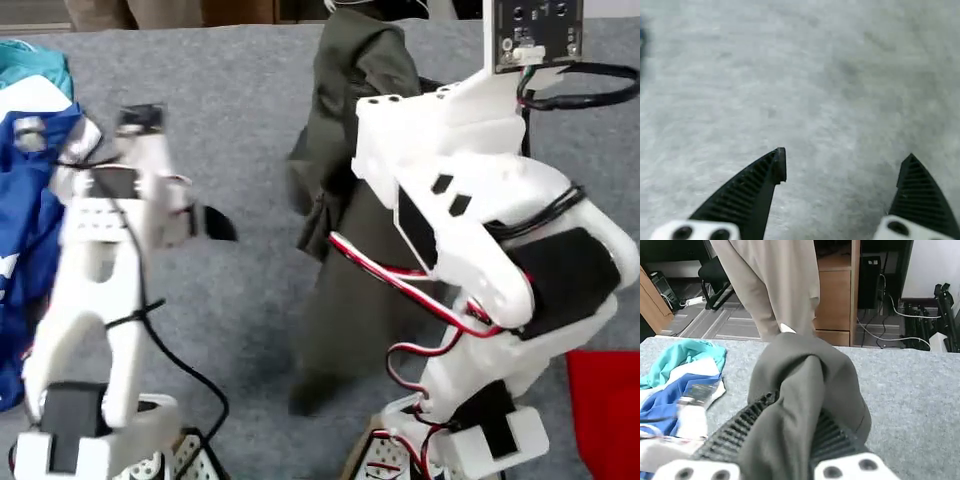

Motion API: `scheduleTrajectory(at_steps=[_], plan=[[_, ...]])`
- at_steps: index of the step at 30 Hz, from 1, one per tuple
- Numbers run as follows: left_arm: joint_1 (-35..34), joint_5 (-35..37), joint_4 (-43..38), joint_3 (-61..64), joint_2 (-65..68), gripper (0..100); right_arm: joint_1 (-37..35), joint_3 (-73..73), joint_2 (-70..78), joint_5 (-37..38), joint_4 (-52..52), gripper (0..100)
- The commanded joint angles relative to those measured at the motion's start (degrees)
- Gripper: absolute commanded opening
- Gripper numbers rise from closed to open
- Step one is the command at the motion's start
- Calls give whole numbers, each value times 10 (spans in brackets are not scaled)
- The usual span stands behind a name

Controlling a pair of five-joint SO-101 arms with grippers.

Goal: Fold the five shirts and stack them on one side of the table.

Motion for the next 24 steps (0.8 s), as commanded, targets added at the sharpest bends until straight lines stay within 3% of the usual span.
scheduleTrajectory(at_steps=[1, 9, 19, 24], plan=[[59, 13, -6, -4, 34, 354, -4, -16, -20, 0, 5, 12], [72, 57, 2, -81, 67, 357, 7, -11, -19, 0, -3, 12], [76, 61, 157, -345, 68, 357, 54, -11, 35, 0, 1, 11], [77, 61, 189, -461, 69, 357, 54, -11, 55, 0, -2, 5]])
